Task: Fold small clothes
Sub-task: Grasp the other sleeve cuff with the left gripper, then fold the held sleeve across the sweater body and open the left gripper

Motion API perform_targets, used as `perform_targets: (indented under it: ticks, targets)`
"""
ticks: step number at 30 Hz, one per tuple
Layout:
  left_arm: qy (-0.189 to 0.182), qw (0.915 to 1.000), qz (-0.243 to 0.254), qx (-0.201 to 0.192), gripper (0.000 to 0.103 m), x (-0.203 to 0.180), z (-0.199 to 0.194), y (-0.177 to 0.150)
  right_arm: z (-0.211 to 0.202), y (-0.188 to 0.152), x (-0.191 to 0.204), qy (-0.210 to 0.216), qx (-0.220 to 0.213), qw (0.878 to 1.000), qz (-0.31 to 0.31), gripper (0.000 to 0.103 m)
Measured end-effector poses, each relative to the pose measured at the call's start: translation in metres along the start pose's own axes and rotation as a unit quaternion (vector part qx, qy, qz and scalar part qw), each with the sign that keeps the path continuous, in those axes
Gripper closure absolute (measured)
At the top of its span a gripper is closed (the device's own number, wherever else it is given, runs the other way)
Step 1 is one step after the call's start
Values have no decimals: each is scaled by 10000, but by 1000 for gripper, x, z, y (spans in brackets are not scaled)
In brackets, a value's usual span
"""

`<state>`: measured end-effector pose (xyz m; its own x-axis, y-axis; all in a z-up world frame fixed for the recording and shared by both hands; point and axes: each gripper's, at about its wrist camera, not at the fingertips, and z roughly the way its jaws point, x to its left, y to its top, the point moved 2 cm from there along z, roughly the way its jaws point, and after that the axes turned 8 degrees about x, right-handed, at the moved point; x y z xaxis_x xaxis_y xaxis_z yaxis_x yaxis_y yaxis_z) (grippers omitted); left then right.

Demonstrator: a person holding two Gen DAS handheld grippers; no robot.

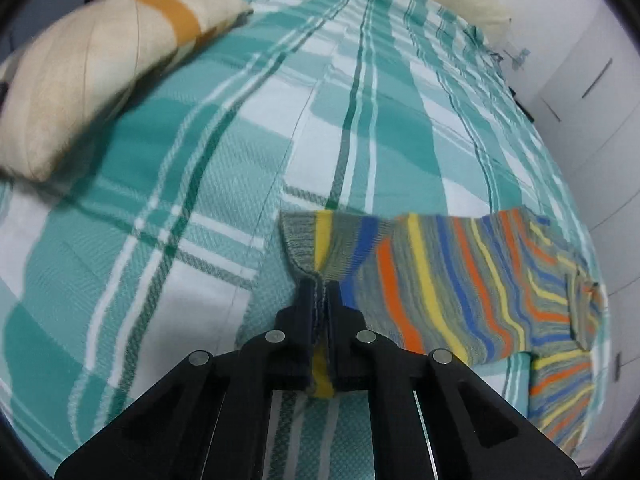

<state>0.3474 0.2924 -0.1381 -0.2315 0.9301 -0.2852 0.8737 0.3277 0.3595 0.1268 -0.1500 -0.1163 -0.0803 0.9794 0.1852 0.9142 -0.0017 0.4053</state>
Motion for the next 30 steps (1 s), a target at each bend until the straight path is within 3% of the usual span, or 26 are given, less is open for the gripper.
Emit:
perform_targets:
  ticks: [5, 10, 14, 17, 21, 26, 30]
  targets:
    - [-139, 9981, -115, -582, 101, -5, -37, 4, -5, 0, 3, 90, -107, 9999, -25, 49]
    - [690, 9958, 593, -135, 102, -26, -19, -5, -5, 0, 6, 266, -97, 9996, 3, 49]
    - [303, 9965, 619, -473, 103, -49, -40, -7, -16, 0, 8, 324, -280, 9991, -1, 49]
    - [-42, 9936, 838, -752, 103, -89, -63, 0, -20, -1, 7, 362, -336, 9988, 16, 49]
    - [-663, 9829, 1380, -1019, 103, -167, -88, 7, -21, 0, 4, 493, -355, 9981, 105, 49]
    - [-1357, 9661, 1965, -983, 103, -271, -89, -6, -26, 2, 1, 599, -430, 9971, 200, 49]
    - [-1534, 9580, 2263, -869, 103, -330, -72, -24, -26, 0, -3, 660, -400, 9966, 290, 49]
